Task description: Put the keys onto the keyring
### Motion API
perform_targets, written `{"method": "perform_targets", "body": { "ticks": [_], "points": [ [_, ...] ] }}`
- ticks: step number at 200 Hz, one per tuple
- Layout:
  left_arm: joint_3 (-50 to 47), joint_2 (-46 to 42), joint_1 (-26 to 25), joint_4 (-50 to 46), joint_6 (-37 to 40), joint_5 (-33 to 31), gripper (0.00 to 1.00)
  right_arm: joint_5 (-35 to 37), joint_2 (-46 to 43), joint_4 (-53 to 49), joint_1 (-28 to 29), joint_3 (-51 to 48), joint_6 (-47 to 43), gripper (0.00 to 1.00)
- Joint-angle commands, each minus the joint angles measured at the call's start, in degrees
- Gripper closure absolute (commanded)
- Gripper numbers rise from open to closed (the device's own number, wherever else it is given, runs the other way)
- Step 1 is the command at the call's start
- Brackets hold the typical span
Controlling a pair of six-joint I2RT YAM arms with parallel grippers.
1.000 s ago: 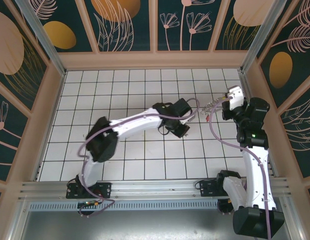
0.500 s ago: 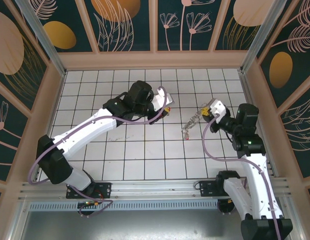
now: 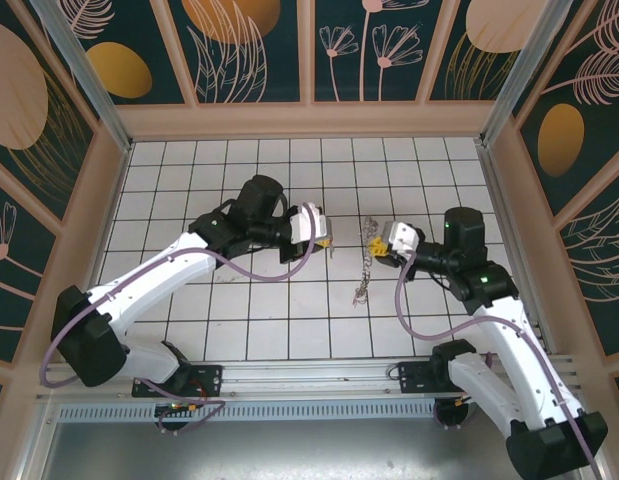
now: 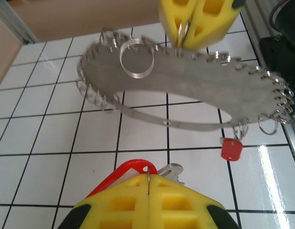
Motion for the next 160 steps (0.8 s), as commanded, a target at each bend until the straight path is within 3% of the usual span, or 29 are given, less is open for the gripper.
{"method": "perform_targets", "body": {
  "ticks": [1, 70, 115, 144, 160],
  "points": [
    [-1.11, -0.73, -0.02, 7.06, 2.67, 2.68, 1.0, -0.48, 1.7, -0.9, 2.95, 1.36, -1.41, 1.0],
    [2.52, 5.37, -0.02, 0.93, 2.62, 3.14, 1.0, 3.26, 5.76, -1.89, 8.17, 1.73, -0.46, 1.0],
    [5.55, 10.03, -0.06, -17.64, 5.6, -12.21, 1.0, 10.31, 4.31, -3.4, 7.84, 2.16, -0.91, 1.0],
    [3.26, 11.67, -0.09, -30.33, 10.44, -30.24, 1.0, 15.24, 2.25, -5.1, 5.72, 1.94, -1.56, 1.0],
    [0.29, 11.96, -0.41, -31.44, 11.77, -37.9, 1.0, 17.43, 1.34, -5.14, 4.35, 1.8, -1.02, 1.0]
  ]
}}
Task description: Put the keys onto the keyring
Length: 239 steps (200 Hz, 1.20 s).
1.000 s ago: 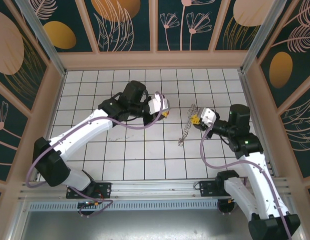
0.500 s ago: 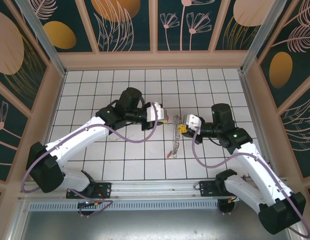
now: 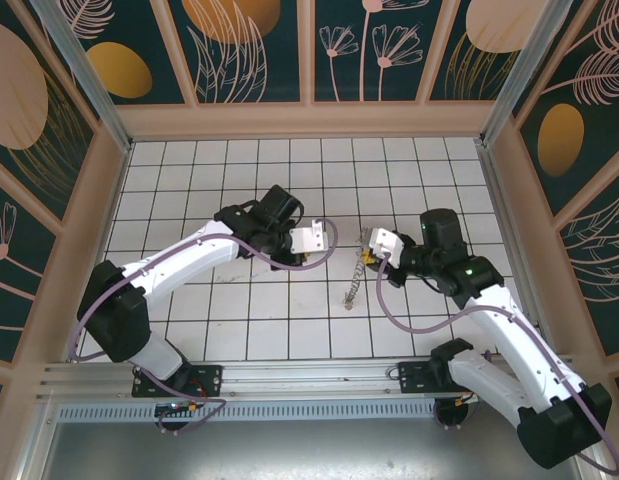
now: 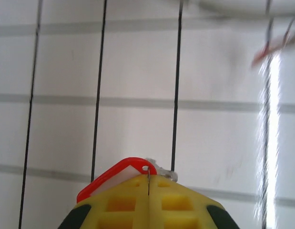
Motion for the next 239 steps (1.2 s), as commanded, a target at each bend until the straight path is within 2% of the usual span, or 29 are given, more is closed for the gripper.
{"method": "perform_targets", "body": {
  "ticks": [1, 36, 81, 106, 118, 152, 173, 178, 204, 239],
  "points": [
    [-3.62, 1.49, -0.39, -10.98, 4.6, -17.19, 1.0, 4.58, -2.39, -0.87, -1.75, 1.74, -0.55, 1.0],
    [-3.86, 7.75, -3.19, -13.76, 5.04, -23.95, 1.0, 4.7, -3.03, -0.42, -3.52, 1.69, 0.4, 1.0],
    [-1.0, 22.12, -5.72, -18.03, 1.46, -32.48, 1.0, 5.54, -3.41, -0.42, -3.56, 2.29, 0.94, 1.0],
    [2.27, 24.29, -6.11, -17.16, 0.33, -26.73, 1.0, 6.16, -4.38, -0.61, -3.61, 1.94, 0.97, 1.0],
    [2.94, 24.16, -6.19, -16.32, 0.54, -23.71, 0.91, 6.21, -4.76, -0.88, -3.71, 1.76, 0.99, 1.0],
    [-0.29, 17.2, -6.13, -7.8, 1.45, -18.0, 0.83, 6.47, -5.25, -1.86, -3.71, 1.46, 0.7, 1.0],
    [-3.39, 11.25, -5.68, -1.78, 0.83, -14.49, 0.62, 6.13, -5.23, -1.91, -3.7, 1.36, 0.54, 1.0],
    [-4.1, 9.84, -5.26, -0.8, 0.77, -12.77, 0.6, 5.93, -5.22, -1.98, -3.73, 1.43, 0.46, 1.0],
    [-7.75, 2.63, -0.97, 2.75, 0.6, -7.55, 0.6, 5.26, -4.91, -2.13, -3.74, 1.69, 0.27, 1.0],
    [-18.59, -7.35, 4.08, 9.67, 9.47, -3.34, 0.64, 4.45, -4.78, -2.3, -3.67, 1.96, 0.0, 1.0]
  ]
}}
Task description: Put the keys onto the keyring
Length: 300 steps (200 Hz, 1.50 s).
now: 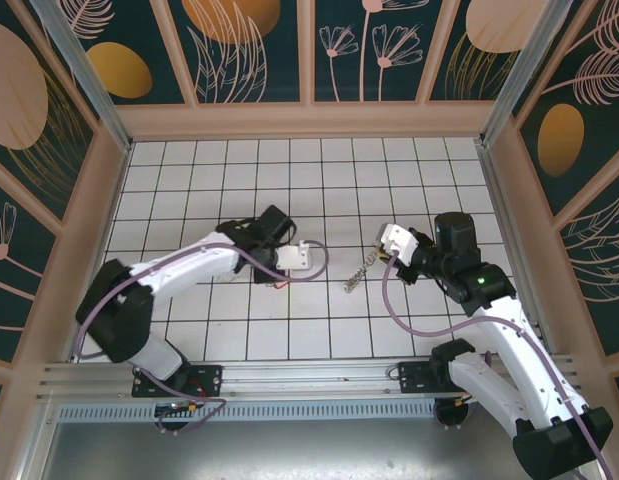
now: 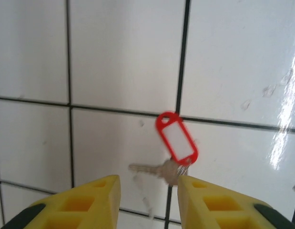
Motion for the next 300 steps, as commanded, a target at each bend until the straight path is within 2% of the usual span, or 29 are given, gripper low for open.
{"method": "perform_targets", "body": {
  "ticks": [1, 33, 57, 81, 95, 118, 211, 300],
  "points": [
    [-7.1, -4.99, 2.5, 6.09, 6.3, 5.4, 0.64, -1.56, -0.56, -0.42, -0.3, 1.91, -0.2, 1.0],
    [-12.65, -6.38, 3.74, 11.61, 15.11, 7.35, 0.65, -1.56, -0.49, -0.25, -0.3, 1.9, -0.33, 1.0],
    [-8.92, 0.25, 3.86, 7.9, 17.46, 6.85, 0.65, -1.26, -0.69, -0.39, -0.26, 1.71, -0.39, 1.0],
    [-7.85, 1.89, 4.46, 9.78, 19.03, 8.99, 0.65, -0.26, -1.18, -0.04, -0.23, 0.71, -0.52, 1.0],
    [-5.89, 2.98, 4.83, 7.59, 20.57, 10.93, 0.65, -0.1, -1.19, -0.24, -0.16, 0.97, -0.7, 1.0],
    [-3.82, 4.37, 5.27, 5.11, 20.87, 12.47, 0.66, 0.44, -1.19, -0.69, 0.11, 1.68, -0.97, 1.0],
    [-5.99, 6.66, 6.16, 1.53, 20.6, 11.67, 0.67, 1.15, -1.36, -1.88, 0.18, 2.86, -1.14, 1.0],
    [-7.52, 8.52, 6.26, 3.72, 20.1, 6.91, 0.68, 1.78, -1.09, -1.66, 1.31, 3.24, -1.54, 1.0]
  ]
}}
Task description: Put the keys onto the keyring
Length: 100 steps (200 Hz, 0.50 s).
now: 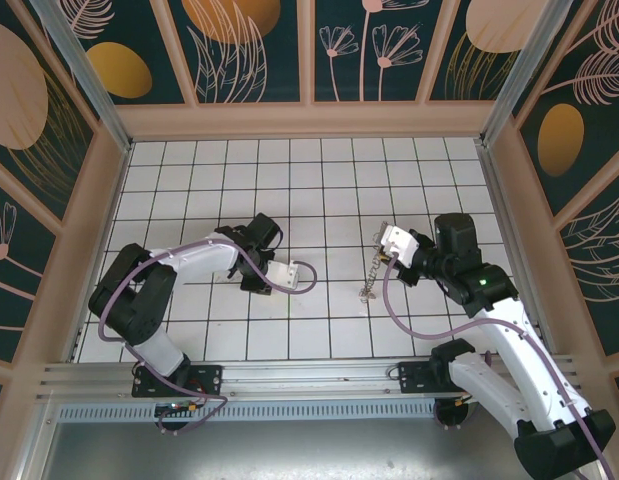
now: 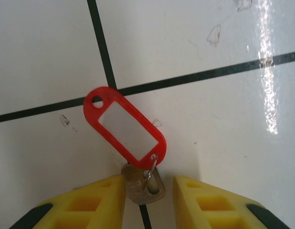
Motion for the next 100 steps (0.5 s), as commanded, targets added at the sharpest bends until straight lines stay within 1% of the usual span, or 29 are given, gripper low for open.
{"method": "perform_targets", "body": {
  "ticks": [1, 11, 26, 67, 80, 100],
  "points": [
    [-1.69, 0.52, 0.41, -0.11, 0.32, -0.71, 0.68, 0.1, -0.48, 0.68, 0.38, 2.36, -0.99, 1.0],
    [-2.01, 0.47, 0.6, 0.48, -0.02, -0.14, 0.7, -0.12, -0.48, 0.61, 0.37, 2.4, -0.96, 1.0],
    [-2.05, 0.47, 0.61, 0.82, -0.23, 0.16, 0.76, -0.22, -0.61, 0.54, 0.37, 2.43, -0.91, 1.0],
    [-1.86, 0.13, 0.73, 1.44, -0.47, 0.19, 0.78, -0.13, -1.36, 0.71, 0.42, 1.69, -0.75, 1.0],
    [-1.85, 0.07, 0.72, 1.52, -0.4, 0.09, 0.81, -0.15, -1.41, 0.75, 0.38, 1.76, -0.68, 1.0],
    [-1.86, 0.3, 0.71, 2.0, -0.39, -0.04, 0.82, -0.06, -1.36, 0.76, 0.48, 1.78, -0.75, 1.0]
  ]
}}
